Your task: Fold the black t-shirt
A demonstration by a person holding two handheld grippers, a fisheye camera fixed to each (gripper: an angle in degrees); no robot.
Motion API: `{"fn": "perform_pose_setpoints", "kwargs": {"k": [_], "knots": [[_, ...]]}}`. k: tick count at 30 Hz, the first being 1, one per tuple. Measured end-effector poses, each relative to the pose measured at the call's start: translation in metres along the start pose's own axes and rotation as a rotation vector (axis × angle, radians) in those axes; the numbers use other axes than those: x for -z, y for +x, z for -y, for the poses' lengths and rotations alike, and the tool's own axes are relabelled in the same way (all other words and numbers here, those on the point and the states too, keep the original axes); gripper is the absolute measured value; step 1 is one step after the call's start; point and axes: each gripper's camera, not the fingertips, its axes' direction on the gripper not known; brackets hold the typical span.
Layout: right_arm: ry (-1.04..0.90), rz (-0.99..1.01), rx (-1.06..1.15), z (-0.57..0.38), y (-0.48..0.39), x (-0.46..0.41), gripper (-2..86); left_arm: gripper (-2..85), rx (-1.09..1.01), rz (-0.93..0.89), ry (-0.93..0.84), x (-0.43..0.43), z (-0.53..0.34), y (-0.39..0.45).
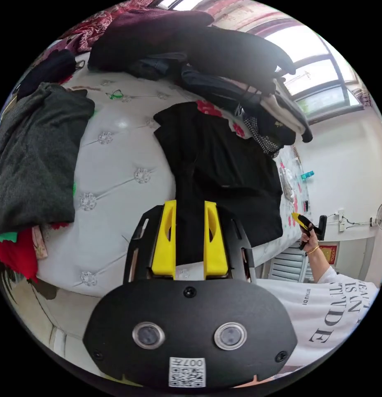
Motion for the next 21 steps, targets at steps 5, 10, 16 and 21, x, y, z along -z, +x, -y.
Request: {"fn": "perform_pose_setpoints", "kwargs": {"k": [5,10,16,21], "knots": [[-0.106,-0.122,0.036,-0.034,-0.009,-0.043,4.7,10.6,-0.029,0.12,-0.139,-0.04,-0.039,0.013],[-0.245,-0.258,0.082,-0.028,-0.029,-0.097,1.7,0.6,-0.082,0.318,-0.131,-0.05,-0.035,0.031],[-0.337,-0.321,0.176,-0.043,-0.06,-0.102,0.1,-0.5,-0.137,0.284,-0.279,-0.045,-0.055,0.042],[-0.34,-0.381,0.098,-0.07,-0.068,-0.103,0.9,2.5,0.052,0.125,-0.246,-0.025,-0.101,0.026]]}}
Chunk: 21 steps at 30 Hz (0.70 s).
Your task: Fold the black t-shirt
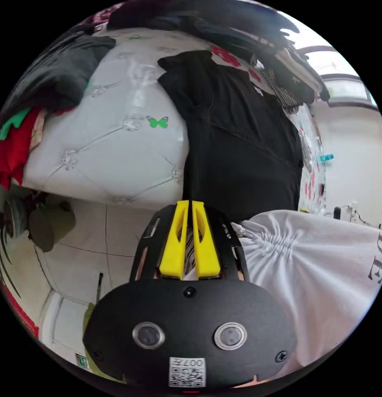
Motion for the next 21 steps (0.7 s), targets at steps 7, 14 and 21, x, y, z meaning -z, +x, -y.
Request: {"fn": "perform_pose_setpoints", "kwargs": {"k": [7,14,21], "knots": [[0.237,-0.133,0.2,0.06,-0.085,0.032,3.1,9.9,0.159,-0.067,0.268,0.046,0.049,-0.04],[0.213,0.053,0.715,0.206,-0.265,0.011,3.6,12.6,0.209,-0.048,0.263,0.034,0.155,-0.06],[0.129,0.11,1.12,0.319,-0.448,-0.027,4.3,0.9,0.152,0.214,0.305,0.03,0.156,-0.049]]}}
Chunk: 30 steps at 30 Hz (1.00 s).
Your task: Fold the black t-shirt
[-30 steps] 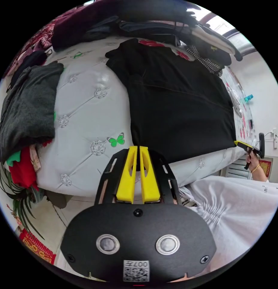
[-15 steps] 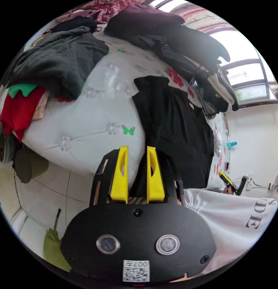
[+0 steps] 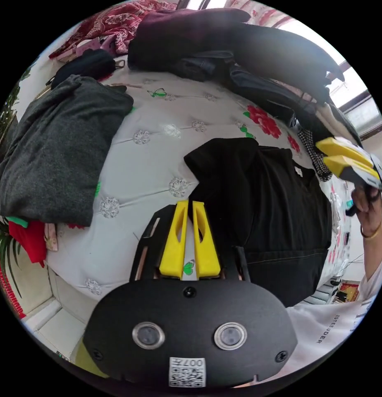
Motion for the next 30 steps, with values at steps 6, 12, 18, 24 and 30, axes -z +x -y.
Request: {"fn": "perform_pose_setpoints", "kwargs": {"k": [6,12,18,24,30], "knots": [[-0.225,0.092,0.19,0.127,0.009,-0.105,5.2,-0.7,0.131,-0.251,0.094,0.004,-0.029,-0.05],[-0.414,0.103,0.313,0.171,-0.001,-0.19,2.3,-0.8,0.32,-0.434,0.208,0.015,-0.07,-0.111],[-0.314,0.071,0.364,0.186,0.009,-0.185,0.0,-0.9,0.47,-0.591,0.268,0.003,-0.109,-0.144],[-0.088,0.222,0.203,0.178,0.057,-0.126,-0.2,-0.9,0.49,-0.717,0.412,-0.001,-0.145,-0.151],[0.066,0.278,0.105,0.099,0.104,-0.067,-0.2,-0.9,-0.046,-0.569,0.416,0.043,-0.138,-0.081]]}}
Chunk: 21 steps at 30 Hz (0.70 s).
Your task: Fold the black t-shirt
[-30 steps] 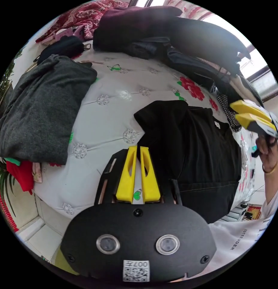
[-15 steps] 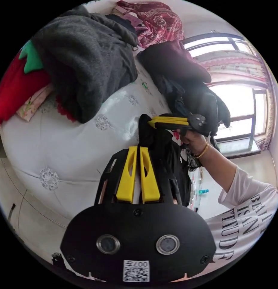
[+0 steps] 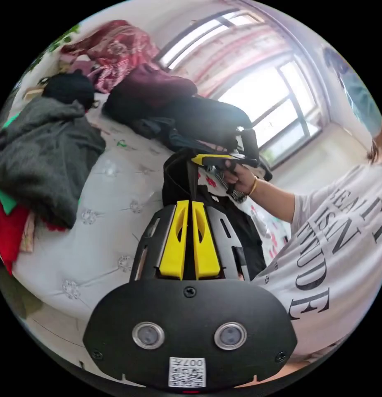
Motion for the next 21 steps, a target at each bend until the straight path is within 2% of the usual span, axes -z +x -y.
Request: {"fn": "perform_pose_setpoints", "kwargs": {"k": [2,5,11,16,19,21], "knots": [[0.026,0.011,-0.071,-0.044,0.008,0.019,-0.2,-0.8,-0.246,0.029,-0.132,-0.022,0.001,0.039],[0.016,-0.004,-0.189,-0.1,0.018,0.027,-0.1,-0.7,-0.463,0.031,-0.266,-0.061,-0.014,0.07],[-0.092,-0.061,-0.446,-0.187,0.038,0.013,0.7,-0.8,-0.686,0.004,-0.637,-0.162,-0.08,0.1],[0.025,-0.086,-0.496,-0.215,0.031,0.043,2.1,-0.9,-0.688,-0.024,-0.615,-0.166,-0.106,0.109],[0.114,-0.057,-0.51,-0.224,0.029,0.052,2.6,-1.0,-0.657,0.084,-0.535,-0.164,-0.104,0.101],[0.106,-0.021,-0.518,-0.227,0.029,0.046,2.1,-1.0,-0.627,0.157,-0.493,-0.169,-0.1,0.092]]}}
